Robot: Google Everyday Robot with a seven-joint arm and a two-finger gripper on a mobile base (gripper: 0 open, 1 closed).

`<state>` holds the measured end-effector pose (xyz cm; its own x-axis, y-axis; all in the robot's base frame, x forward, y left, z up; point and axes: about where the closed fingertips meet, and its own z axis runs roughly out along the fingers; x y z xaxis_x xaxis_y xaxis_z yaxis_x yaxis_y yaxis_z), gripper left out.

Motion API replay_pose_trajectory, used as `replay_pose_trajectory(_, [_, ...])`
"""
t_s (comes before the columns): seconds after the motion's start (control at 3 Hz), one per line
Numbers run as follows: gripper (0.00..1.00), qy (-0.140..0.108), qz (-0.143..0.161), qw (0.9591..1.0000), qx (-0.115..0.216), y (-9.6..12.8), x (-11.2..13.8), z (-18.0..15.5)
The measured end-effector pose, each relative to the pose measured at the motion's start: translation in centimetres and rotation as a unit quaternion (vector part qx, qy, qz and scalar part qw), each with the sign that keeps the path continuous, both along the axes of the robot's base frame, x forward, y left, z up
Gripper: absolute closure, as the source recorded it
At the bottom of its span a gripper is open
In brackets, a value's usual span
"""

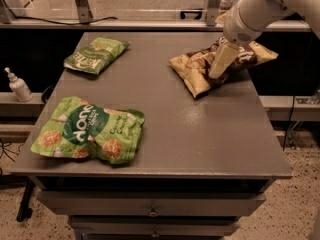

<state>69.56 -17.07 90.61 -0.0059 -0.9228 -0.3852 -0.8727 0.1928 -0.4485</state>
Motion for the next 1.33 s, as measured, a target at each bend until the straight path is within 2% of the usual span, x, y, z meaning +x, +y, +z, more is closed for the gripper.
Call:
replay_pose_trajectory(0.33, [0.18,0.017,-0.003,0.9998,0.003,-0.2,0.1,-1.7])
replay_pose_trajectory(0.67, [0.43,0.023,-0.012,0.9996,0.007,-0.8,-0.4,-2.1])
replay_pose_trajectory(1.33, [0.88,0.018,-0.024,0.9995,0.005,-1.3,-1.7,-0.9])
